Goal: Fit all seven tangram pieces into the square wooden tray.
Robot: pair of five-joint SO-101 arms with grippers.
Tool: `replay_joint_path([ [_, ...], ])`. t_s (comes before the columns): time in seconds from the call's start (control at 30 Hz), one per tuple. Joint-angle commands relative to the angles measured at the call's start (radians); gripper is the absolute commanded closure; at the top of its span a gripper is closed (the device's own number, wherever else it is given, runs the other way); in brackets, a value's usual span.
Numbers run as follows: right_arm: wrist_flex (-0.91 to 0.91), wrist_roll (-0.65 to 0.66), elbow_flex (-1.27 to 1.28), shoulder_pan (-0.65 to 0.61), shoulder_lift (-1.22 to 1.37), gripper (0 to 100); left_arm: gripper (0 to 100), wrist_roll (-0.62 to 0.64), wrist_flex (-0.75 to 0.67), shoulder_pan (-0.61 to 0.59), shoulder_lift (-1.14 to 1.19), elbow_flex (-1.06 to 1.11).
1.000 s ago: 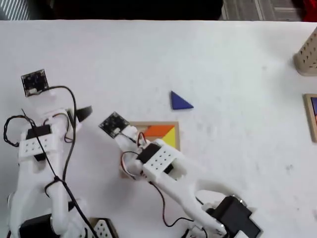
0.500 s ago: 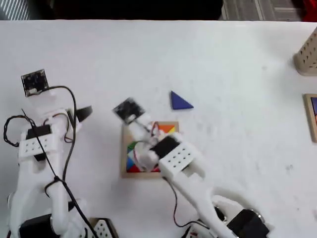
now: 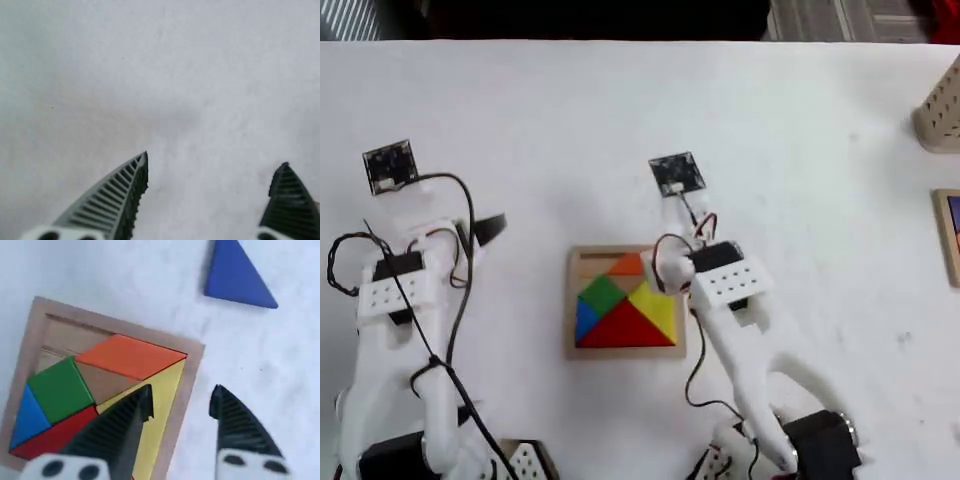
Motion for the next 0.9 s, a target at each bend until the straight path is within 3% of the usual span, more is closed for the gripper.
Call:
replay_joint_path([
  [0.0,-0.036,-0.002,-0.032,0.039,-0.001,78.4,62,-0.017,-0.012,0.054,-0.041,0.003],
  [0.1,-0.050,0.005,-0.075,0.099,0.012,78.3,62,-0.084,-0.012,0.084,-0.042,0.011],
  [0.37,-0.044,0.135,-0.324,0.125,0.277,78.3,62,-0.091,-0.012,0.091,-0.042,0.012],
  [0.5,-0.033,0.270,-0.525,0.125,0.464,78.3,62,-0.091,-0.012,0.091,-0.042,0.012],
  [0.67,0.077,0.397,-0.784,0.134,0.704,78.3,62,-0.092,-0.012,0.090,-0.042,0.012],
  [0.87,0.269,0.407,-1.068,0.127,0.921,78.3,62,-0.094,-0.014,0.090,-0.042,0.012],
])
